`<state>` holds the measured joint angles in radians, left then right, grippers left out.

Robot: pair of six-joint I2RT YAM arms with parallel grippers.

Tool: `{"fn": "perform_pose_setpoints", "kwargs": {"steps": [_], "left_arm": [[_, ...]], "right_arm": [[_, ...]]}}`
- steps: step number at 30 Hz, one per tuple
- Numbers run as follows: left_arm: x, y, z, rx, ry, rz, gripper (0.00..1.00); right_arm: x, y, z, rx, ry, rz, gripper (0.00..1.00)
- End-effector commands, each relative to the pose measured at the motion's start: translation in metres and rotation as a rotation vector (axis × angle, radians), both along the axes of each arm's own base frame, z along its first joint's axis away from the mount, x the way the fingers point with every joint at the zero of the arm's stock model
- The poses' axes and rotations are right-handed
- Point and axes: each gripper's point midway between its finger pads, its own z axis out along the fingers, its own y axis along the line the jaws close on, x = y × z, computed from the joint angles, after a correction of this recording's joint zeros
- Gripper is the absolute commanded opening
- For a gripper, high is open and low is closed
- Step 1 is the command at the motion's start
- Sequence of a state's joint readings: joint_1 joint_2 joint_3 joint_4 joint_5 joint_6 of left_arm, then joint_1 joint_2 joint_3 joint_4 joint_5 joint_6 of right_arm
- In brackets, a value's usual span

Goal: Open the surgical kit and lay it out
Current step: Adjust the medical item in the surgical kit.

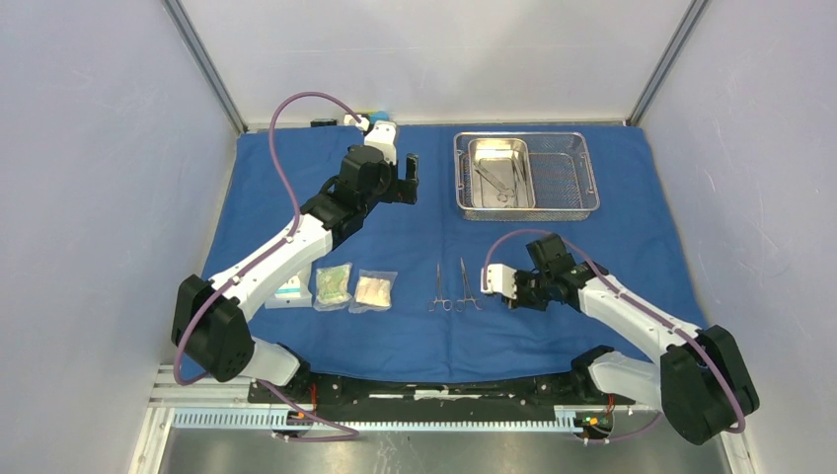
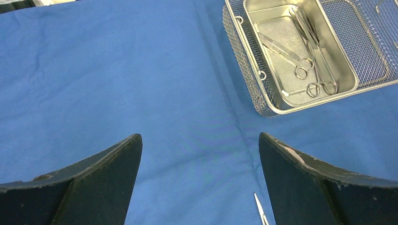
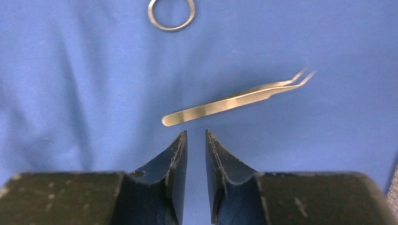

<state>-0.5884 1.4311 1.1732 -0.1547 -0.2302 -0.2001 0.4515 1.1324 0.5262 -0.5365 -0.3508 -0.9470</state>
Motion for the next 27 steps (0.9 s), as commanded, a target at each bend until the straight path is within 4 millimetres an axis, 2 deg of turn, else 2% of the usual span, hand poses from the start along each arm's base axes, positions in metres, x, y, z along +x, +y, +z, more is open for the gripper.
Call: {"fn": "perform_pose_setpoints", "kwargs": {"steps": [1, 7, 11, 16, 27], "left_arm": [[0.006, 0.001, 0.017, 0.012, -0.06, -0.009, 1.0], [0.005, 0.001, 0.013, 0.007, -0.053, -0.008, 1.0], [0.005, 0.0, 0.011, 0.001, -0.047, -0.007, 1.0], [0.004, 0.0, 0.012, -0.002, -0.05, -0.01, 1.0], [0.004, 0.001, 0.01, 0.005, -0.048, -0.012, 1.0]], "right_arm": [[0.034, 0.011, 0.038, 0.063, -0.114, -0.079, 0.32], [0.054, 0.035, 0.059, 0.221, -0.134, -0.184, 0.36], [0.075, 0.039, 0.063, 0.264, -0.168, -0.281, 0.38], [0.093, 0.036, 0.059, 0.26, -0.189, -0.373, 0.41], [0.1, 0.04, 0.044, 0.259, -0.14, -0.422, 0.41]]}}
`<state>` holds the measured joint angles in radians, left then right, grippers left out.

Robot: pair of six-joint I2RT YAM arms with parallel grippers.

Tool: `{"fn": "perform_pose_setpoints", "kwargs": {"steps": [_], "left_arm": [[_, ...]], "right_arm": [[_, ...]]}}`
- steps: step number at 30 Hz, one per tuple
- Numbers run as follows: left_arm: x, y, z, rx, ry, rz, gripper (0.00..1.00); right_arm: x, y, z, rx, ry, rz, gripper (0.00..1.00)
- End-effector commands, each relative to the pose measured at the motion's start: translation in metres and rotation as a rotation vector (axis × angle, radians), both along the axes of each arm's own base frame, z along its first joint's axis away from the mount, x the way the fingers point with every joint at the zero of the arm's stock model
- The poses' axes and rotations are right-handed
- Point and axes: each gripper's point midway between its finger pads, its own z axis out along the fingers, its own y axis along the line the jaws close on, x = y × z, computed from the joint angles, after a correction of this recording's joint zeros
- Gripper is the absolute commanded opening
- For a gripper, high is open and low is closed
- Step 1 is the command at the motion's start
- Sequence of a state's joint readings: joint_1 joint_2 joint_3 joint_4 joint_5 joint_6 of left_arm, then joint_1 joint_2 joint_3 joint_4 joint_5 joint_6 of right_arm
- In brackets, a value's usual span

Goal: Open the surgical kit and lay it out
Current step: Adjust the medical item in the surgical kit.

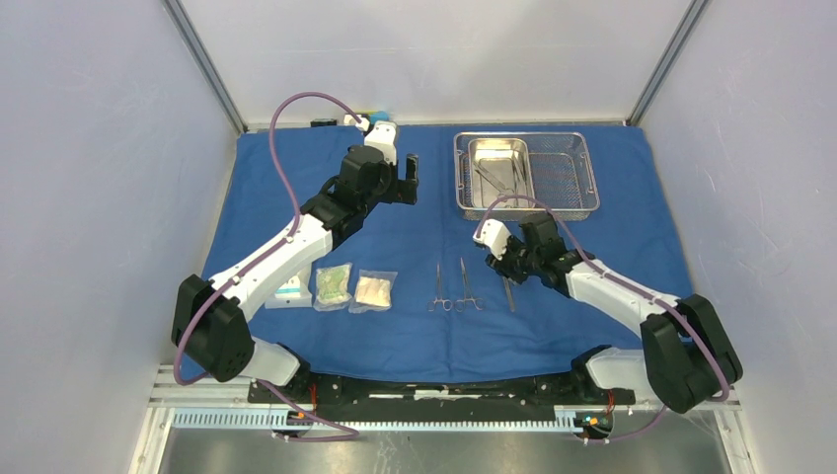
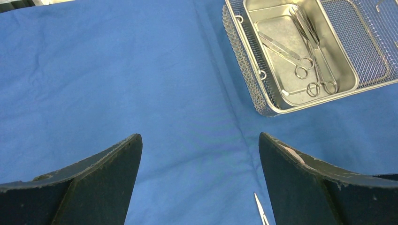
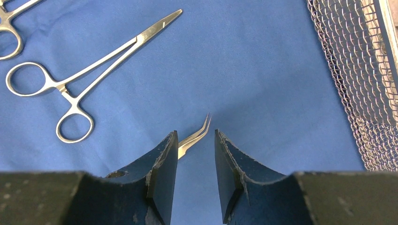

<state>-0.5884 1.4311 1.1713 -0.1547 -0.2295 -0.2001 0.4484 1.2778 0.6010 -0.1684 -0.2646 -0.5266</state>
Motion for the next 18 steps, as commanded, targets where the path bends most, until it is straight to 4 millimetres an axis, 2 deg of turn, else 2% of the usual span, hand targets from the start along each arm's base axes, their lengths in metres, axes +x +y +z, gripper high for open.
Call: {"fn": "perform_pose_setpoints", "kwargs": {"steps": [1, 10, 18], "left_arm": [[0.004, 0.001, 0.011, 0.004, -0.05, -0.011, 1.0], [0.004, 0.0, 0.006, 0.006, -0.04, -0.015, 1.0], [0.003, -0.001, 0.002, 0.005, -0.034, -0.016, 1.0]], "right_arm": [[0.022, 0.007, 0.017, 0.044, -0.056, -0.046, 0.41], [0.03, 0.005, 0.007, 0.017, -0.043, -0.078, 0.39], [0.033, 0.002, 0.005, -0.003, -0.049, -0.087, 0.3]]}}
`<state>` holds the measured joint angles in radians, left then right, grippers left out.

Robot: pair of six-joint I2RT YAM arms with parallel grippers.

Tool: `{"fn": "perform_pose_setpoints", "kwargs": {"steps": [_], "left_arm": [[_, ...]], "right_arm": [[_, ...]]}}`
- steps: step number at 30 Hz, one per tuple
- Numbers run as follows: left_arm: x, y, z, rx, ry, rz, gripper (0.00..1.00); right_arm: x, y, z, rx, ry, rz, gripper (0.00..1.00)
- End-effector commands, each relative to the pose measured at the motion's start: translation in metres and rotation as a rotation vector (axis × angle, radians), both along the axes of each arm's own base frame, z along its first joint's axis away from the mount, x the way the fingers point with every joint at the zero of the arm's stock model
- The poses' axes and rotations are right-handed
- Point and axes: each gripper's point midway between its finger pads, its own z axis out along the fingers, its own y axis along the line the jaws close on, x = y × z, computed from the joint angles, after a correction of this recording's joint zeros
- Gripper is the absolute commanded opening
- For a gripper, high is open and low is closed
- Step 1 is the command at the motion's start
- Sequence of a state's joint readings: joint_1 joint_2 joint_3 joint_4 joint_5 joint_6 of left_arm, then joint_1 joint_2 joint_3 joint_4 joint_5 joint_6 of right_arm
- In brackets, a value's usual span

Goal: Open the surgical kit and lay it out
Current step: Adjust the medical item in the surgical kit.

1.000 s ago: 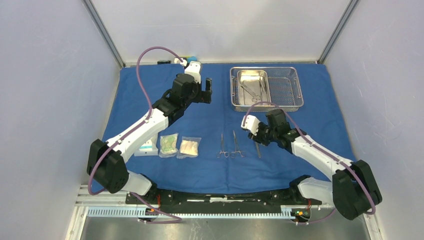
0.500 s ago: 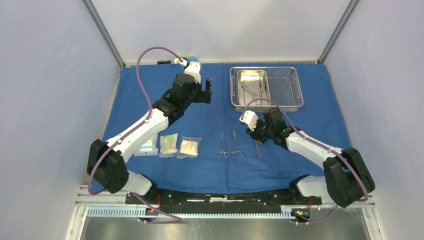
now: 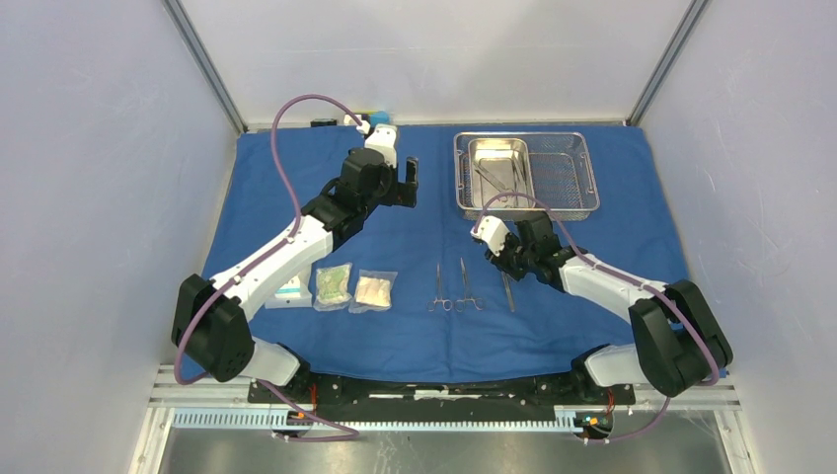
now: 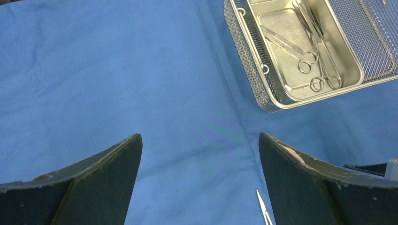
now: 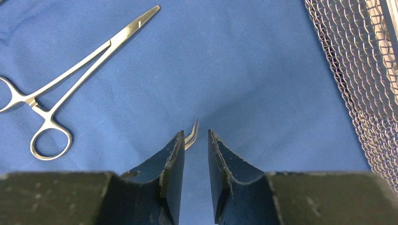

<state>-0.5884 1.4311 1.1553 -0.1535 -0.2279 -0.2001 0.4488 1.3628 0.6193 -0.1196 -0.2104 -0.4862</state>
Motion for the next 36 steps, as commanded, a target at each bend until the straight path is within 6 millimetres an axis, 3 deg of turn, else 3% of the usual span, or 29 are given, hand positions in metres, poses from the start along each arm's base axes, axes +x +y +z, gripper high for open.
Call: {"fn": "perform_pose_setpoints", "kwargs": {"steps": [1, 17, 22, 26, 31, 36], "left_arm": [[0.005, -0.002, 0.009, -0.003, -0.047, -0.016, 1.0], [0.0, -0.011, -0.008, 0.0, -0.021, -0.083, 1.0], [-0.001, -0.015, -0.014, -0.005, -0.008, -0.1, 1.0], [0.0, -0.016, -0.018, -0.001, -0.004, -0.097, 1.0], [0.0, -0.016, -0.017, -0.006, -0.003, -0.095, 1.0], [-0.001, -0.015, -0.019, -0.002, -0.003, -0.096, 1.0]], "right_arm": [[0.02, 0.004, 0.018, 0.018, -0.067, -0.021, 0.3], [0.016, -0.008, 0.023, -0.021, -0.099, -0.019, 0.26], [0.0, 0.004, 0.025, 0.047, -0.048, 0.001, 0.39], [-0.015, 0.014, 0.016, 0.037, -0.007, -0.006, 0.49], [-0.014, 0.0, 0.003, -0.059, -0.015, -0.1, 0.53], [-0.007, -0.018, 0.002, -0.133, -0.072, -0.157, 0.52]]}}
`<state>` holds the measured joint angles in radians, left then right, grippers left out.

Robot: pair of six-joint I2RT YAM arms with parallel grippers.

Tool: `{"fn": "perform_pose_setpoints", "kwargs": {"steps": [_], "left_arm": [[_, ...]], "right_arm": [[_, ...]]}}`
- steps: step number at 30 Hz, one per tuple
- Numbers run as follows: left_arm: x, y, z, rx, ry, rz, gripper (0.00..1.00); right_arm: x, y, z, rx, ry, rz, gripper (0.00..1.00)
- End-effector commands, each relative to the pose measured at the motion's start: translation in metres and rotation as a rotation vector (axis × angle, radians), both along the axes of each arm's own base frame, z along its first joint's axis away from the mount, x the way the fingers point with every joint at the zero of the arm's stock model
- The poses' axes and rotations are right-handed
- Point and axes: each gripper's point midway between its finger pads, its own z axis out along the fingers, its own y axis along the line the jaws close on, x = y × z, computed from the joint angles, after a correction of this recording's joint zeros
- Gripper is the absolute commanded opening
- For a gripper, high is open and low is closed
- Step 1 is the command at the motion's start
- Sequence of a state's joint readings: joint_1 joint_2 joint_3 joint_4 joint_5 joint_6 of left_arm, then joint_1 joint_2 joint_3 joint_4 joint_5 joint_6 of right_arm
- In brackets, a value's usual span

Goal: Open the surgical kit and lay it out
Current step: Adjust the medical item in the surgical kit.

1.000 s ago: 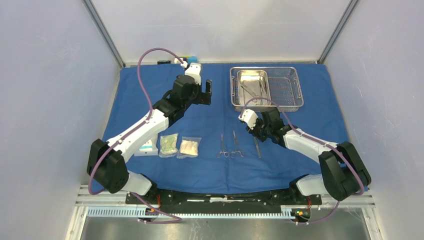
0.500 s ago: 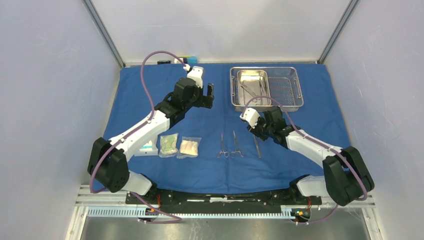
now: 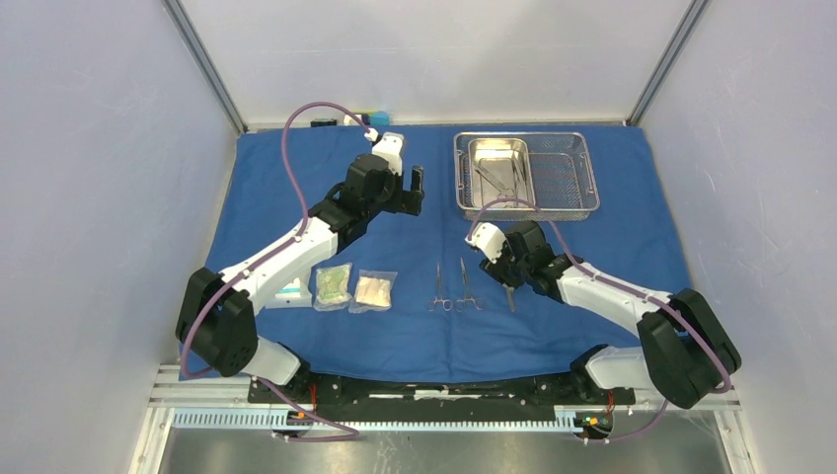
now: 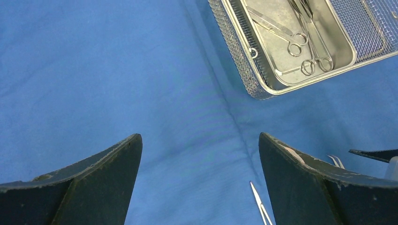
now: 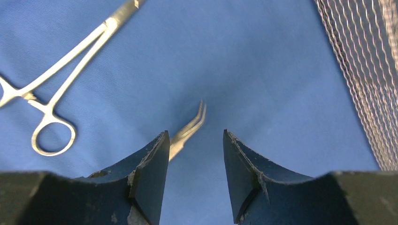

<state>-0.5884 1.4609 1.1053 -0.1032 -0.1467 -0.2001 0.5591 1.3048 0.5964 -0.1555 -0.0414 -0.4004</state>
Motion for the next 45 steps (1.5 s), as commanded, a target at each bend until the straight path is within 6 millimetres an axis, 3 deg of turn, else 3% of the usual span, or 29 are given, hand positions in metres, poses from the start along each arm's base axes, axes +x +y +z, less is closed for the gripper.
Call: {"fn": "perform_pose_setpoints", "kwargs": {"steps": [1, 10, 21, 30, 36, 45], "left_arm": [[0.004, -0.001, 0.007, 0.009, -0.048, -0.023, 1.0], [0.005, -0.004, 0.007, 0.0, -0.04, -0.024, 1.0], [0.005, -0.003, 0.006, 0.006, -0.04, -0.024, 1.0], [0.004, -0.001, 0.005, 0.013, -0.041, -0.021, 1.0], [0.005, -0.002, 0.007, 0.008, -0.042, -0.018, 1.0], [0.005, 0.0, 0.006, 0.013, -0.043, -0.015, 1.0]], "right_arm": [[0.007, -0.021, -0.002, -0.073, -0.043, -0.097, 0.52], [0.001, -0.016, -0.003, -0.051, -0.008, -0.08, 0.53], [-0.011, -0.014, -0.014, -0.049, 0.063, -0.062, 0.43], [-0.012, -0.025, -0.015, -0.056, 0.077, -0.094, 0.44], [-0.018, -0.027, -0.026, -0.032, 0.161, -0.097, 0.38], [-0.015, -0.033, -0.024, -0.027, 0.175, -0.118, 0.32]]}}
